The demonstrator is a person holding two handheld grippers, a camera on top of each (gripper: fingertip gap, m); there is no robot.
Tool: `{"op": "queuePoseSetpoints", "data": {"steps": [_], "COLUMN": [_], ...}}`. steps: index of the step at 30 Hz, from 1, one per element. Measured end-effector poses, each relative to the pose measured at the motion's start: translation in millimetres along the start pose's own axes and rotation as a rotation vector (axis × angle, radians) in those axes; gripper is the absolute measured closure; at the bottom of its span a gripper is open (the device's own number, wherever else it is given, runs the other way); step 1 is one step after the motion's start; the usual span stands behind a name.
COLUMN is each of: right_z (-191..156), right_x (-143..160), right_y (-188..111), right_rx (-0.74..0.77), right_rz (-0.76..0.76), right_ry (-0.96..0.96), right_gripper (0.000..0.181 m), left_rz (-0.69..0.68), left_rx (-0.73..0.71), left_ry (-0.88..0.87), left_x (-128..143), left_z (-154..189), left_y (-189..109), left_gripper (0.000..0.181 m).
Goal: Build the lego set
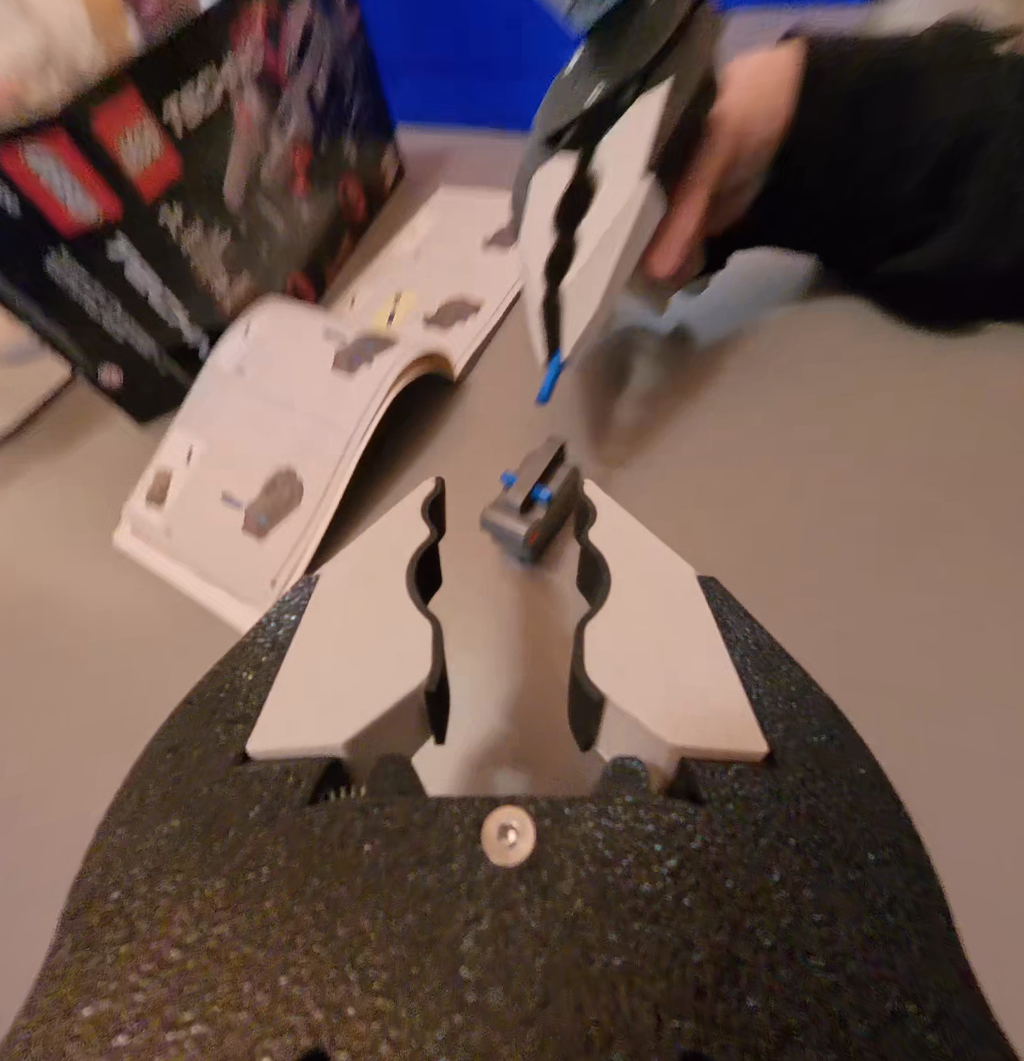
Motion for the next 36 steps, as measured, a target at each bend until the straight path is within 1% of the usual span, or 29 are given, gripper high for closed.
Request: {"op": "queuePoseSetpoints", "data": {"steps": [2, 4, 6, 8, 10, 12, 13, 14, 17, 19, 20, 23, 25, 27, 31, 33, 36], "right_z": [-1.4, -1.1, -2.2, -4.6, -3.4, -5.9, -6.0, -6.7, -8.5, -8.2, -8.0, -4.3, -5.8, -9.9, -17.0, -20.3, -22.7], "right_x": [-0.6, 0.3, 1.9, 1.0, 0.6, -3.0, -4.7, -4.4, -6.4, -9.6, -11.3, -13.6, -15.8, -20.0, -27.7, -30.5, -29.4], "right_y": [-0.9, 2.3, 7.5, 10.4, 9.4, 6.6, 4.8, 4.4, 6.9, 7.6, 6.3, -1.0, -3.1, -1.2, 1.3, 0.9, 2.4], "right_rx": [-0.018, -0.010, -0.026, -0.051, -0.039, -0.070, -0.070, -0.079, -0.076, -0.056, -0.039, 0.046, 0.065, 0.058, 0.052, 0.045, 0.016], "right_rz": [0.006, -0.005, -0.020, -0.006, 0.005, 0.045, 0.062, 0.057, 0.067, 0.092, 0.108, 0.117, 0.131, 0.166, 0.243, 0.276, 0.267], "right_ry": [0.005, 0.004, 0.014, 0.018, 0.025, 0.038, 0.043, 0.043, 0.031, 0.000, -0.020, -0.088, -0.139, -0.178, -0.250, -0.277, -0.283], "right_gripper": [0.179, 0.179, 0.179, 0.178, 0.178, 0.179, 0.179, 0.179, 0.179, 0.179, 0.178, 0.165, 0.167, 0.167, 0.167, 0.171, 0.178], "left_rz": [0.018, -0.035, -0.096, -0.196, -0.265, -0.296, -0.295, -0.281, -0.253, -0.222, -0.200, -0.095, 0.006, 0.089, 0.135, 0.146, 0.150], "left_rx": [0.050, 0.064, 0.055, 0.036, 0.031, 0.031, 0.025, 0.006, -0.011, -0.017, -0.022, -0.028, 0.026, 0.058, 0.090, 0.106, 0.096], "left_ry": [0.062, 0.156, 0.296, 0.421, 0.483, 0.502, 0.505, 0.505, 0.466, 0.389, 0.328, 0.102, -0.048, -0.134, -0.202, -0.205, -0.183], "left_x": [-19.0, -33.8, -43.3, -43.4, -40.2, -36.3, -35.2, -36.1, -37.0, -36.4, -36.1, -35.8, -37.7, -39.3, -38.5, -38.5, -38.2], "left_z": [7.5, 12.8, 17.6, 19.3, 20.5, 21.0, 20.9, 19.7, 15.7, 11.4, 8.2, -2.8, -4.4, -5.1, -3.9, -1.1, 1.0], "left_y": [0.3, 8.5, 19.1, 28.7, 35.0, 37.6, 37.9, 37.5, 33.9, 32.0, 31.2, 27.0, 24.2, 21.6, 19.8, 20.2, 21.2], "left_gripper": [0.146, 0.151, 0.154, 0.163, 0.165, 0.165, 0.165, 0.169, 0.180, 0.180, 0.180, 0.180, 0.180, 0.180, 0.180, 0.180, 0.180]}}
Point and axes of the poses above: each gripper's, where its closed fingertips meet, y out along the fingers, x out of its underside, z = x × y across the jaws, the point moved 7 cm from there along -y, back along the fingers, and after that the axes turned 7 degrees about -x, right-handed, at the moved point
